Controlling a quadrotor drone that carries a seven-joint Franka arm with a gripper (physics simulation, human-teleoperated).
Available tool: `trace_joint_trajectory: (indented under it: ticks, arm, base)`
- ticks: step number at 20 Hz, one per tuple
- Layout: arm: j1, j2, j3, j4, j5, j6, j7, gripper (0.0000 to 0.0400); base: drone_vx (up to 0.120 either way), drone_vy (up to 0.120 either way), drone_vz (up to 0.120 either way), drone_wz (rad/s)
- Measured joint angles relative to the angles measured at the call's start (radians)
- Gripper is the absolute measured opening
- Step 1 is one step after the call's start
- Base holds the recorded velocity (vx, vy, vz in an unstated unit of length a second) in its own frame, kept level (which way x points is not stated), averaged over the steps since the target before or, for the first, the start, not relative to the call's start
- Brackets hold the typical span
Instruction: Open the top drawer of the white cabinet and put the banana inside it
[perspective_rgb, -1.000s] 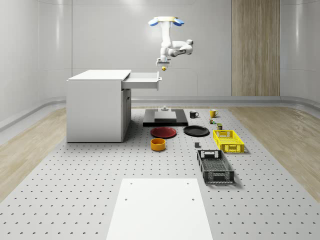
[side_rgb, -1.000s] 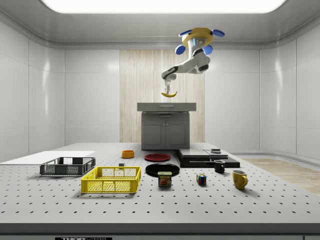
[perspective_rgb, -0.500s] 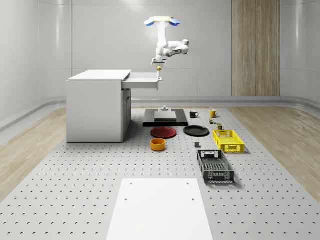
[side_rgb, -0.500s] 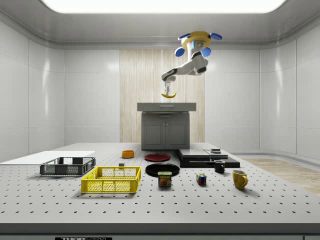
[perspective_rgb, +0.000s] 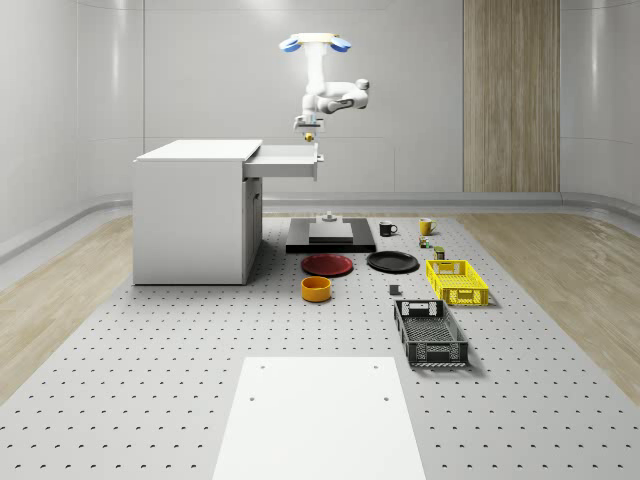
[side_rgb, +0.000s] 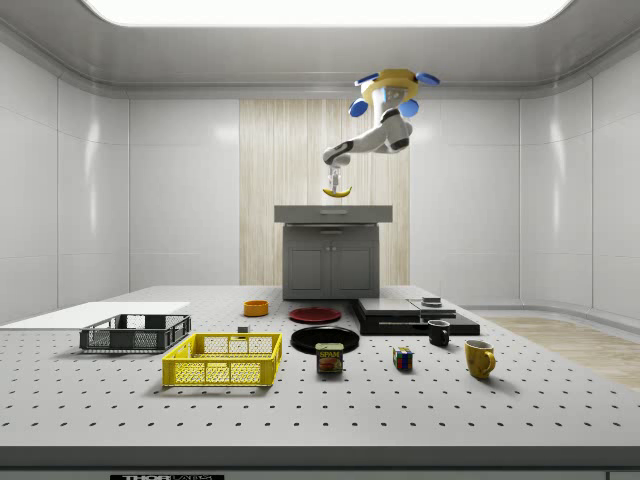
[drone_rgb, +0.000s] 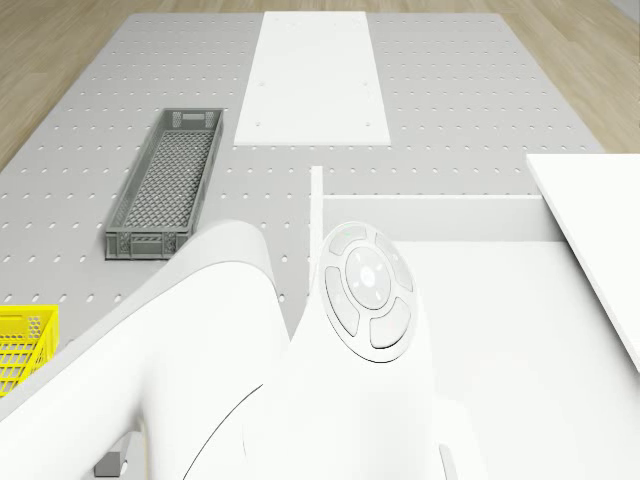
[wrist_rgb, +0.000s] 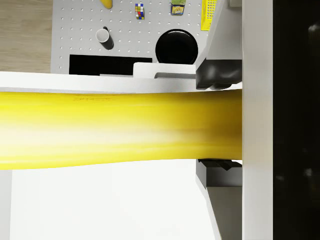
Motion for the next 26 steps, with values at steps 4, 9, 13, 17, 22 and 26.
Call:
trace_joint_trajectory:
  ticks: [4, 9, 13, 17, 22, 26]
  arm:
    - [0.000, 0.000, 0.000, 0.000, 0.000, 0.000, 0.000, 0.0190]
    - [0.000, -0.001, 0.000, 0.000, 0.000, 0.001, 0.000, 0.0190]
    - [0.000, -0.001, 0.000, 0.000, 0.000, 0.001, 0.000, 0.0190]
    - [0.001, -0.001, 0.001, 0.000, 0.001, 0.002, 0.000, 0.0190]
    - [0.012, 0.000, 0.043, 0.016, 0.040, 0.019, -0.003, 0.0190]
    - [0.026, 0.004, 0.095, 0.038, 0.088, 0.041, -0.005, 0.0190]
  base:
    - [0.000, -0.120, 0.000, 0.000]
    - [0.000, -0.120, -0.048, 0.000]
    - [0.000, -0.120, -0.120, 0.000]
    - [0.000, -0.120, -0.040, 0.000]
    - [0.000, 0.000, 0.000, 0.000]
    - [0.000, 0.000, 0.000, 0.000]
